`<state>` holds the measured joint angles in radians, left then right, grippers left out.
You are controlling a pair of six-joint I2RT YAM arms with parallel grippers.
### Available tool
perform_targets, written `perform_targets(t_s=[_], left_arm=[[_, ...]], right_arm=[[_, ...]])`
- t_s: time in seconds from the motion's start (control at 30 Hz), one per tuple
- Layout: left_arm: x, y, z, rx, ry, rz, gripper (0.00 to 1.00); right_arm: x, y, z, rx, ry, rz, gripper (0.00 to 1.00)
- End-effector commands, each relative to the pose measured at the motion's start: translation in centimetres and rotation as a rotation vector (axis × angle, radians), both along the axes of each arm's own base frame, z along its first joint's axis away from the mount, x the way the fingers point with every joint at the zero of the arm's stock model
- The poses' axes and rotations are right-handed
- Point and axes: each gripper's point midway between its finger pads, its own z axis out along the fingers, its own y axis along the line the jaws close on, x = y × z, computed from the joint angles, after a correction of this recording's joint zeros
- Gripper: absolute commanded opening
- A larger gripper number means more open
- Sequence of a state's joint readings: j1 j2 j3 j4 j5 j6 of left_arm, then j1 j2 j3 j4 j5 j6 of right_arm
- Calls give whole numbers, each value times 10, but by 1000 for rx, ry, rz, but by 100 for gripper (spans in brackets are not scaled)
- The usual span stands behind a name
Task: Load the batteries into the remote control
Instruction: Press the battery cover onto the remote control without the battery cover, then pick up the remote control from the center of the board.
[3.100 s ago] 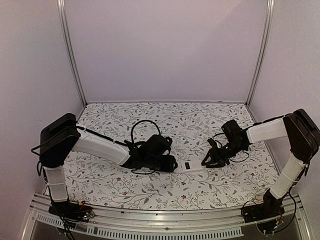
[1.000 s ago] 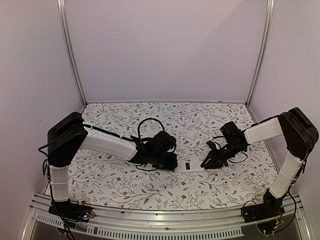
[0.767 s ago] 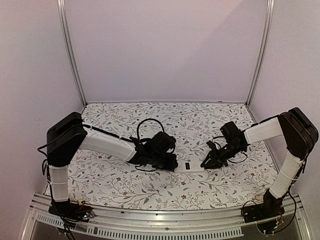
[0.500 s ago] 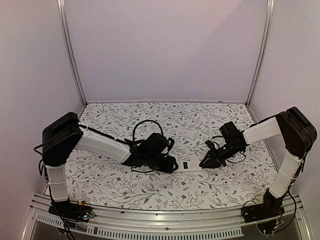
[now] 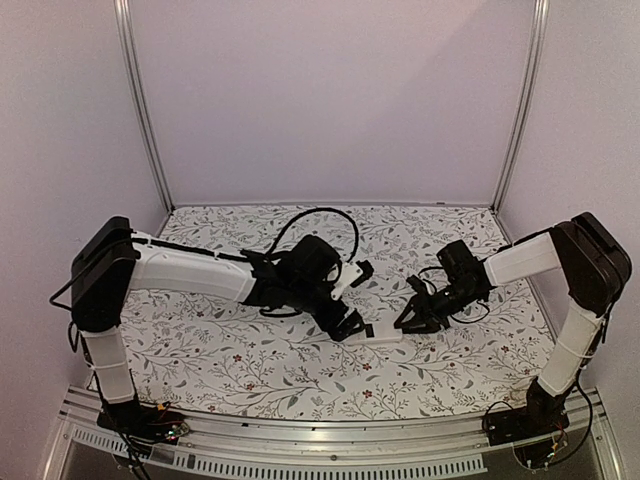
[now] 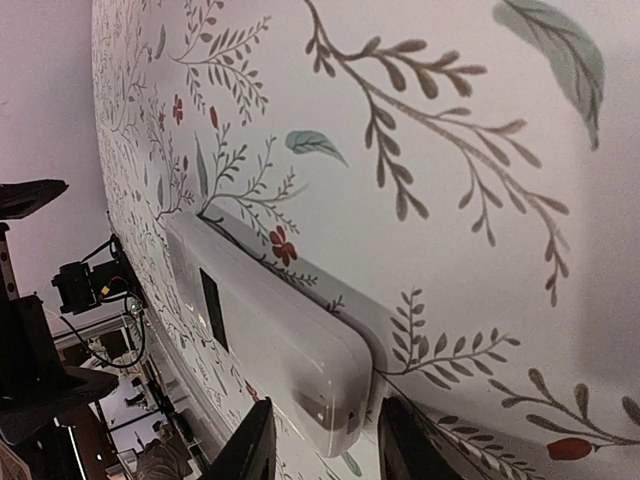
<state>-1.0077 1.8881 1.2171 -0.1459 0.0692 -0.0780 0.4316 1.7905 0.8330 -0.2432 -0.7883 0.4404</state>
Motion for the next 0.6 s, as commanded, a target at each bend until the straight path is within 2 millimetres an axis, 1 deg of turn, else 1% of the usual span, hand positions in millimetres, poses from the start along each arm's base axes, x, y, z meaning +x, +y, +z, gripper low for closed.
perform_targets(t_s=[0.0, 0.1, 0.17, 0.27, 0.37, 0.4, 0.5, 0.57], left_arm=[[-12, -5, -33, 190, 9, -265, 99], [-12, -14, -43, 247, 37, -321, 97], [-10, -20, -48, 272, 57, -341, 94], [-11, -26, -57, 307, 78, -370, 91], [-13, -35, -64, 318, 100, -393, 88], [-13, -36, -66, 325, 105, -402, 87], [-16, -42, -72, 340, 128, -428, 80], [-19, -43, -78, 354, 138, -444, 75]], right_arm=[[13, -1, 14, 25, -45, -13, 39], [21, -10, 24, 30, -75, -48, 48], [27, -18, 31, 29, -99, -79, 52], [36, -37, 35, 5, -120, -147, 54], [45, -52, 46, -12, -178, -199, 55], [48, -56, 53, -19, -212, -211, 55], [53, -65, 65, -44, -284, -235, 56], [55, -70, 77, -53, -337, -253, 56]])
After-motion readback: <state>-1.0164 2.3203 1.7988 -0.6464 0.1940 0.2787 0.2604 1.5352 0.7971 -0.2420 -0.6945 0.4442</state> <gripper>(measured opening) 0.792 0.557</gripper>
